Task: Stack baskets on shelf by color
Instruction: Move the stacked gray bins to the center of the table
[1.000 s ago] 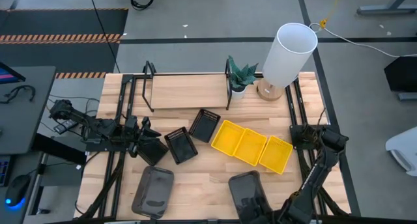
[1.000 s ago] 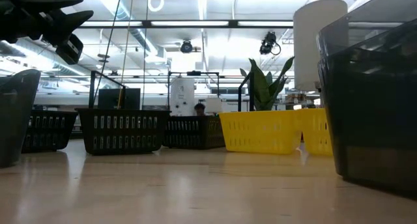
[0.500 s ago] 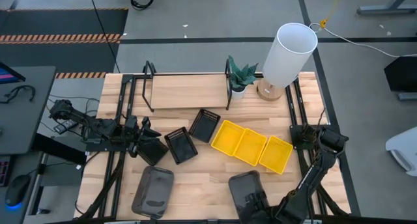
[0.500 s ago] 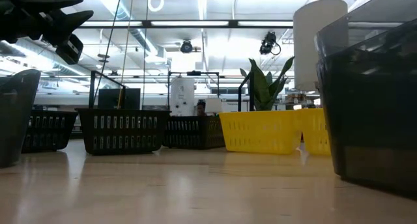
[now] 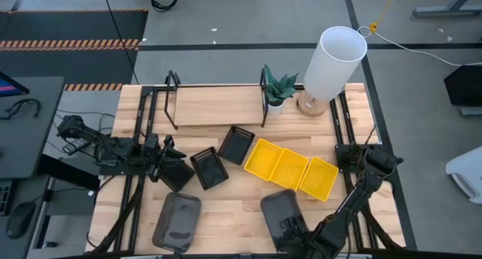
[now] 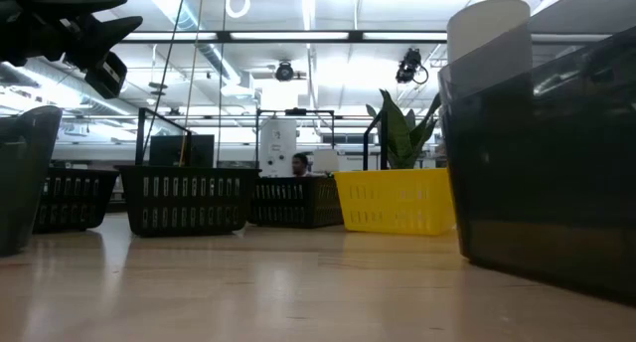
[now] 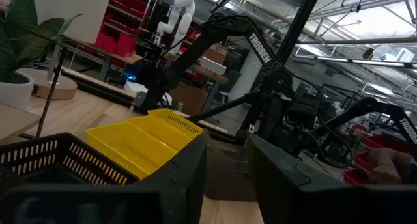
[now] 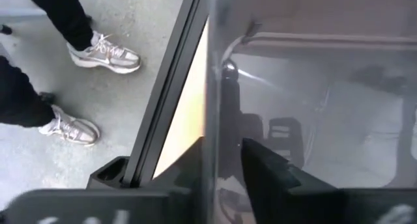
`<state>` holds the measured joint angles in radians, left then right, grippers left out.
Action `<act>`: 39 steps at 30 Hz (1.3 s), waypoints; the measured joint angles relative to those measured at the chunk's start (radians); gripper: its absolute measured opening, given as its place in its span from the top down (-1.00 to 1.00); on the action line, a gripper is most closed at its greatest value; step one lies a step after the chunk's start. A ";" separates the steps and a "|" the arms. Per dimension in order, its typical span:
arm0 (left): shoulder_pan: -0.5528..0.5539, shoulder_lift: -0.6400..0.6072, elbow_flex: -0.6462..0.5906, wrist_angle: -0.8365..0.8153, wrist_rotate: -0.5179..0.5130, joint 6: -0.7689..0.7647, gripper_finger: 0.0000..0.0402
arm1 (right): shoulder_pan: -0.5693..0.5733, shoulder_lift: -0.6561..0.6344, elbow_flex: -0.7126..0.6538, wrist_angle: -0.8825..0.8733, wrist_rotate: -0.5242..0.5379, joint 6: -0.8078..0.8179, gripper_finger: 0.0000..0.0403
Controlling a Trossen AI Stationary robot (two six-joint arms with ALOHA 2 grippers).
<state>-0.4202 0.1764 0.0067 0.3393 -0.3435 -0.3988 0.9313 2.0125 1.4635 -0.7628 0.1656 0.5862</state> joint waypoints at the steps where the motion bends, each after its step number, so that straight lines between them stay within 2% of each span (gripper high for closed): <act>1: 0.000 0.000 0.000 0.000 0.000 0.000 0.42 | -0.001 0.000 0.000 0.000 -0.008 -0.011 0.68; 3: 0.000 0.000 0.000 0.000 0.000 0.000 0.42 | 0.000 0.000 0.000 0.000 -0.017 -0.031 0.86; 5: 0.000 0.000 0.000 0.000 0.000 0.000 0.42 | -0.001 0.000 0.001 -0.002 -0.027 -0.052 0.94; 10: 0.000 0.000 0.000 0.000 0.000 0.000 0.42 | -0.007 0.000 0.048 -0.024 -0.040 -0.095 0.96; 18: 0.000 0.000 0.000 0.000 0.000 0.000 0.42 | -0.088 0.000 0.196 -0.148 -0.033 -0.286 0.97; 24: 0.000 0.000 0.000 0.000 0.000 0.000 0.42 | -0.169 -0.002 0.187 -0.128 -0.085 -0.382 0.97; 30: 0.000 0.000 0.000 0.000 0.000 0.000 0.42 | -0.241 -0.001 0.141 -0.041 -0.110 -0.342 0.97; 35: 0.000 0.000 0.000 0.000 0.000 0.000 0.42 | -0.262 -0.001 0.099 0.012 -0.078 -0.234 0.96; 39: 0.000 0.000 0.000 0.000 0.000 0.000 0.42 | -0.277 -0.001 0.068 0.096 -0.089 -0.219 0.83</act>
<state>-0.4202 0.1764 0.0067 0.3389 -0.3435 -0.3992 0.6546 2.0113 1.5311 -0.6665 0.0769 0.3670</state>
